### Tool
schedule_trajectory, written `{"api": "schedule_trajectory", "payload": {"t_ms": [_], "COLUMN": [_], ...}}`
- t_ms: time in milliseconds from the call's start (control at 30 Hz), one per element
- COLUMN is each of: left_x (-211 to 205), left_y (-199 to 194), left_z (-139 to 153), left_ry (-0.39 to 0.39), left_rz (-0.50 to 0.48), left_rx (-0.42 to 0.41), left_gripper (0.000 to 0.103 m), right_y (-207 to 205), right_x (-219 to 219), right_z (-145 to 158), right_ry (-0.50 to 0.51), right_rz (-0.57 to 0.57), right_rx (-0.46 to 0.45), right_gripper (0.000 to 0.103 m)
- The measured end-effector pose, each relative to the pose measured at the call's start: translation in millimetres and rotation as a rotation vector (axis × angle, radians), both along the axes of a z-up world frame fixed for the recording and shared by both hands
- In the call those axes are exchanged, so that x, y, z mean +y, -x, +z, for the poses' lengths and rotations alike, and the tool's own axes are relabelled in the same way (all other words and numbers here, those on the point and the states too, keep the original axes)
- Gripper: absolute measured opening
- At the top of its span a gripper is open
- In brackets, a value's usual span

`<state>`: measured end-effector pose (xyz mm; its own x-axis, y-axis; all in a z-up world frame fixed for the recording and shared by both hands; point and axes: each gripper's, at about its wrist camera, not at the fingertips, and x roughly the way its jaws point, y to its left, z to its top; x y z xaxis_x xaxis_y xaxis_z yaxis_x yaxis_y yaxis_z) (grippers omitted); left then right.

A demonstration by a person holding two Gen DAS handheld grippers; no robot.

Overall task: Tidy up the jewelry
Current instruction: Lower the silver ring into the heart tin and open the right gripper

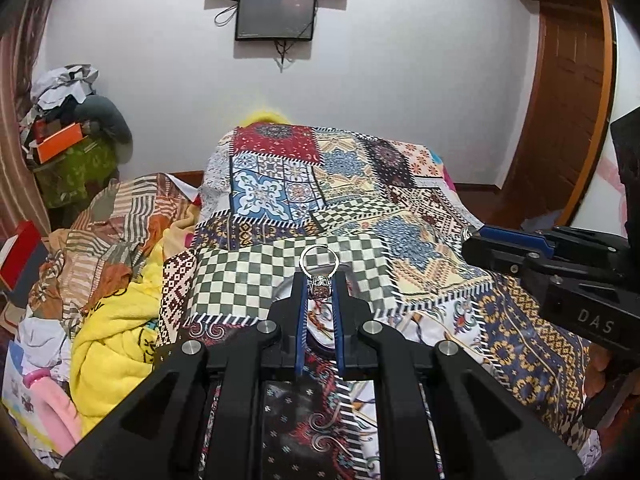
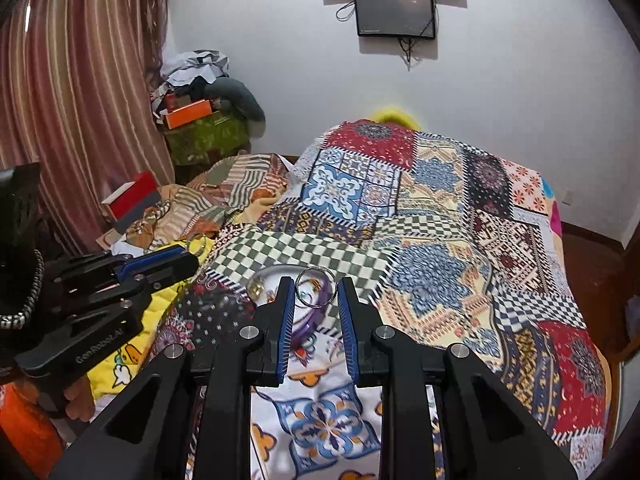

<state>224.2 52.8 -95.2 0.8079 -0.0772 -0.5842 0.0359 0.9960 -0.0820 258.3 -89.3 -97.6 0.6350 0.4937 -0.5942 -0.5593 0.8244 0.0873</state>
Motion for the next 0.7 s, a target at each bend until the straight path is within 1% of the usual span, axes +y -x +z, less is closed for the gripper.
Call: {"api": "schedule_trajectory", "payload": {"t_ms": [200, 233, 300, 467, 567, 700], "left_x": [15.0, 15.8, 18.3, 19.3, 22.5, 26.9], "left_y": [-17.3, -18.9, -26.1, -43.9, -55.0, -68.0], "left_z": [-16.9, -19.2, -27.1, -41.9, -50.5, -60.0], "left_ry": [0.025, 0.029, 0.038, 0.037, 0.059, 0.093], "left_rz": [0.023, 0.022, 0.018, 0.007, 0.001, -0.005], "left_rx": [0.029, 0.034, 0.052, 0.085, 0.106, 0.132], "left_gripper": [0.010, 0.010, 0.010, 0.010, 0.010, 0.010], "right_y": [-9.4, -13.9, -15.9, -29.1, -40.8, -49.5], "right_x": [18.6, 24.9, 26.6, 39.1, 44.3, 46.6], "right_z": [-13.8, -20.9, -23.1, -39.8, -53.4, -59.6], "right_ry": [0.014, 0.019, 0.020, 0.030, 0.031, 0.020], "right_rz": [0.034, 0.044, 0.048, 0.070, 0.080, 0.080], "right_rx": [0.025, 0.042, 0.049, 0.094, 0.130, 0.159], "right_gripper": [0.020, 0.020, 0.020, 0.020, 0.020, 0.020]}}
